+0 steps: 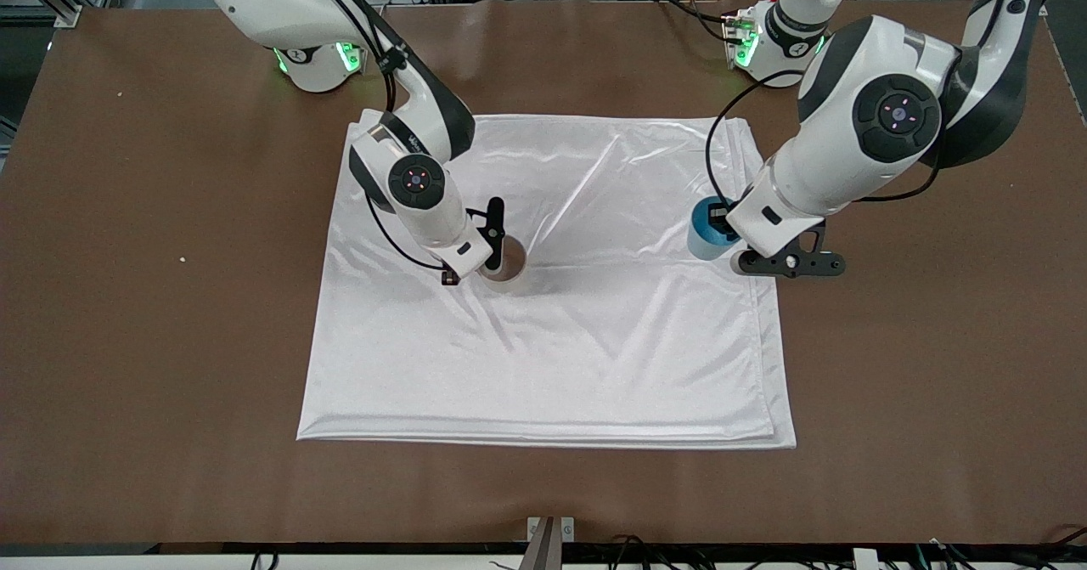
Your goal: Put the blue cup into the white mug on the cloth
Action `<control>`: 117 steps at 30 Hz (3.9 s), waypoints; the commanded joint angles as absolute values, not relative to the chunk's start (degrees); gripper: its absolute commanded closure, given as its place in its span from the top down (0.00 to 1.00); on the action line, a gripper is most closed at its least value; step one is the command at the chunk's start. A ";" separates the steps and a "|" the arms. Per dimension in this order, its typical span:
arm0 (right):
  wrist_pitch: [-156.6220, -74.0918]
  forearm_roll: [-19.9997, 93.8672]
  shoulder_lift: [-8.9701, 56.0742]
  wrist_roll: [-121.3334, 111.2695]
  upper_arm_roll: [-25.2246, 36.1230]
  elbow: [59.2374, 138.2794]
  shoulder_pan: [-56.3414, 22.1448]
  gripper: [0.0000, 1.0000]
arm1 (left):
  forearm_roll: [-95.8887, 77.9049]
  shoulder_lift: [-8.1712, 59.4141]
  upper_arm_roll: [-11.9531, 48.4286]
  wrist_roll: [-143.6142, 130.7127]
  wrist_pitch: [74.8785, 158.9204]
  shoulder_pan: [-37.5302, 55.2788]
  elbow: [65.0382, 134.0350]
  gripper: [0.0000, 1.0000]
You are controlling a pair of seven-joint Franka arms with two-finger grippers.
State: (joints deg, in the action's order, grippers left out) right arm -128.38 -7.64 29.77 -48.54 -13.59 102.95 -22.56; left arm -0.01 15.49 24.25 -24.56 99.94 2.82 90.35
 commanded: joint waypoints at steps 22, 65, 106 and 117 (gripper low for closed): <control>-132.10 -9.93 33.40 -46.32 -13.01 101.78 -26.46 0.18 | -0.79 18.81 24.17 -29.62 100.63 5.63 88.07 0.00; -111.98 -13.97 10.91 -36.47 -12.75 101.08 -20.75 1.00 | -0.26 19.51 25.93 -38.40 101.60 13.36 86.66 0.00; -85.52 -9.84 -0.26 -36.30 -12.48 87.71 3.87 1.00 | 11.78 36.21 23.99 -61.88 121.55 28.56 82.79 0.00; -85.96 -7.12 0.17 -23.22 -12.57 87.71 8.70 1.00 | 11.87 39.11 23.91 -62.05 126.21 29.18 82.71 0.00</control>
